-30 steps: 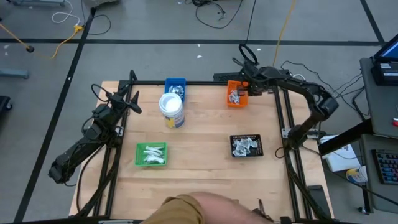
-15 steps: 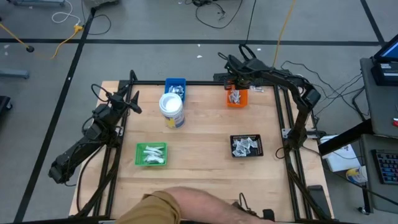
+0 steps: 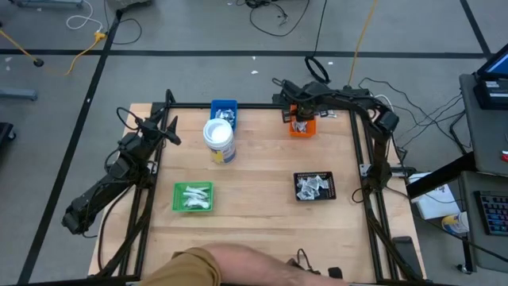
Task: Pick & Place First Aid Supplies
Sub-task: Put the orange ointment pack into the orange bin
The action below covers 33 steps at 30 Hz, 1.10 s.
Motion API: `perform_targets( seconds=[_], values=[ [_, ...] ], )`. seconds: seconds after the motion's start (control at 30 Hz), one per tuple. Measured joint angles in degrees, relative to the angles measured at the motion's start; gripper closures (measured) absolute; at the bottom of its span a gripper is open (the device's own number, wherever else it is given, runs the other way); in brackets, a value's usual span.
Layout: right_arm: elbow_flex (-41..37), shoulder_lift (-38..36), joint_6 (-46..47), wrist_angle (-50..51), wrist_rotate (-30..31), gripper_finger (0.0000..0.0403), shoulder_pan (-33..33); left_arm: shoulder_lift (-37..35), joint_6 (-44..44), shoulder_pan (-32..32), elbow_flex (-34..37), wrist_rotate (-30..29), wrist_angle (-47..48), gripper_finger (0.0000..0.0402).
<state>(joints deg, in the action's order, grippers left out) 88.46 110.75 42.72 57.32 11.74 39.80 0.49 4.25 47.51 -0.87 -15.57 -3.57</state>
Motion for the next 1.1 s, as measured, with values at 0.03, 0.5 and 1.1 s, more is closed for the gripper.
perform_targets(
  seconds=[0.03,0.5,1.1],
  values=[
    [-0.01,0.63,-0.01,-0.16,0.04,0.0403,-0.20,-0.02,0.00,0.00,-0.02,0.02,0.02,0.0128],
    [0.01,1.19,-3.54,-3.21,-1.31,0.0330,-0.92,-0.01,0.00,-0.01,-0.02,0.01,0.02,0.0128],
    [0.03,-4.77,-37.77,3.98,-1.04,0.0232,5.86,-0.02,0.00,-0.01,-0.01,0.01,0.00,0.0128]
  ],
)
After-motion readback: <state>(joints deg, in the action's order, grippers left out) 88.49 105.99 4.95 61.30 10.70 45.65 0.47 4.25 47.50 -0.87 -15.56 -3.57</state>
